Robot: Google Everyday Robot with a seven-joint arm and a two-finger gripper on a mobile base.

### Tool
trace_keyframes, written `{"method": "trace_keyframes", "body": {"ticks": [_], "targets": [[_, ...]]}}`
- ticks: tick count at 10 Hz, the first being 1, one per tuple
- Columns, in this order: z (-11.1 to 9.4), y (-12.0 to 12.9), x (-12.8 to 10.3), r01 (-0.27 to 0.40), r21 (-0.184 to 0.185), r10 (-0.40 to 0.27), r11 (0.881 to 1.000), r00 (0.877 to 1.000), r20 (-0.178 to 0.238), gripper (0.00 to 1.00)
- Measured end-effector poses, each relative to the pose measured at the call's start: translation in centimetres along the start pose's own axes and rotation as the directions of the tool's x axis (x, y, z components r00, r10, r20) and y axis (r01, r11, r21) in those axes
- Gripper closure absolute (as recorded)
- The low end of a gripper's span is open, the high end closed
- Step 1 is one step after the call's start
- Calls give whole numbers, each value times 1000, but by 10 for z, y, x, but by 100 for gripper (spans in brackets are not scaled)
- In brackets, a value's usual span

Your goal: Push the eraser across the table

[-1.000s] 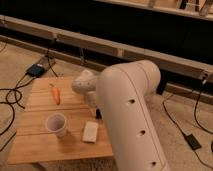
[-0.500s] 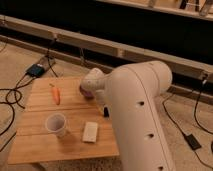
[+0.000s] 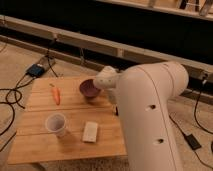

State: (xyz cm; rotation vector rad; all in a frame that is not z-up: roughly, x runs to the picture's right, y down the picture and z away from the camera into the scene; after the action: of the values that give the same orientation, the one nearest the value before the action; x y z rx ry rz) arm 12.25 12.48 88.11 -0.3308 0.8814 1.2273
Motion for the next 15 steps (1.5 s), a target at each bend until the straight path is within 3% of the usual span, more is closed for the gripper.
{"method": "trace_keyframes", "body": {"ticks": [7,15], "targets": [[19,-47,0,-74,72,76,995,997,-22,35],[37,-86,4,-157,96,161,983,986,-35,35]]}}
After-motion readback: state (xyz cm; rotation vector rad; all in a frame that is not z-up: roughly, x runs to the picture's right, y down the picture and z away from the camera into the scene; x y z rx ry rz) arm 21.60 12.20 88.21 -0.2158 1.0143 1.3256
